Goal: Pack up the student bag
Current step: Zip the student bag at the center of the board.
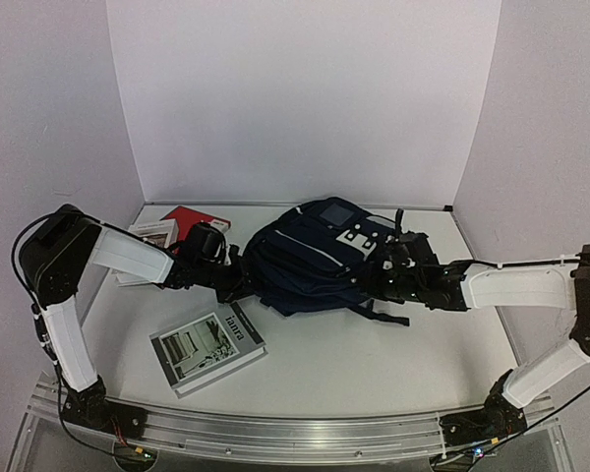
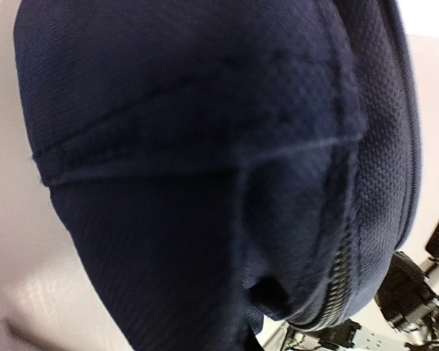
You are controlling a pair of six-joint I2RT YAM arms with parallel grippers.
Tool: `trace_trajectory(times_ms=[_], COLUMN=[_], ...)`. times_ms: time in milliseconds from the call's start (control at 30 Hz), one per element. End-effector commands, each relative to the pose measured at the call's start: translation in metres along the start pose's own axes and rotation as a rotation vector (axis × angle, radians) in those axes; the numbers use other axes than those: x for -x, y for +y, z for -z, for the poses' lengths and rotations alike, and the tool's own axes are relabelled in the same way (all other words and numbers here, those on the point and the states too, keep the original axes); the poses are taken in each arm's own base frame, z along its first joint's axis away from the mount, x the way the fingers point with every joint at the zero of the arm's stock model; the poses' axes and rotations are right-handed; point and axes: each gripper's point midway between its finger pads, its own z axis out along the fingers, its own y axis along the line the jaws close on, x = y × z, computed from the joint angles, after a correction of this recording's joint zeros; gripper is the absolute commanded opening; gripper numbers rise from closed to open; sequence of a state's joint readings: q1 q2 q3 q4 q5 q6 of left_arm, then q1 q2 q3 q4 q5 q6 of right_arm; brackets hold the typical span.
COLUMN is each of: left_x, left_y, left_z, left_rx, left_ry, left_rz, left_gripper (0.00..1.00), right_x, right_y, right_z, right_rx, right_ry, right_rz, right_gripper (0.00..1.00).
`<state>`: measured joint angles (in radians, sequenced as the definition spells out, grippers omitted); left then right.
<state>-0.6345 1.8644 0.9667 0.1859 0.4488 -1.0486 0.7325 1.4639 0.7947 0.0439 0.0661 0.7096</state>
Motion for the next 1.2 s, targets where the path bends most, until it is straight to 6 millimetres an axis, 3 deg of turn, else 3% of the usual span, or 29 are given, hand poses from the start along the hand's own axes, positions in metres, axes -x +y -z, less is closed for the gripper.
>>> trace_trajectory(times_ms=[0,200,467,700,833,900,1033,1167], left_x=[0.063,0.081,0.087,0.095,0.095,0.092,0.095,0.102], left_y=[0.018,0.034,0.048,0.053,0.032,0.011,-0.033,-0.073], left_z=[0.059,0.086,0.098,0.108,0.105,0.105,0.122,0.144], left_rx=[0.020,0.033,0.043,0.049,-0.016,-0.092,-0.196,-0.259], left_ry=[-0.168,-0.172,-0.190,-0.210,-0.150,-0.102,-0.089,-0.101], left_rz=[0.030,0.026,0.038,0.041,-0.019,-0.065,-0.140,-0.189], left_gripper=[0.00,0.00,0.00,0.00,0.00,0.00,0.00,0.00], right_x=[0.024,0.030,0.053,0.053,0.058,0.056,0.042,0.020], right_y=[-0.039,-0.079,-0.094,-0.118,-0.083,-0.063,-0.036,-0.005], right_z=[0.010,-0.001,-0.018,-0.025,-0.022,-0.017,0.002,0.022], right_rx=[-0.166,-0.261,-0.298,-0.337,-0.161,-0.058,0.078,0.188], right_ry=[-0.088,-0.079,-0.102,-0.083,-0.058,-0.023,0.022,0.046], right_rz=[-0.042,-0.091,-0.099,-0.118,-0.018,0.050,0.127,0.191], right_gripper=[0.00,0.00,0.00,0.00,0.02,0.13,0.51,0.66])
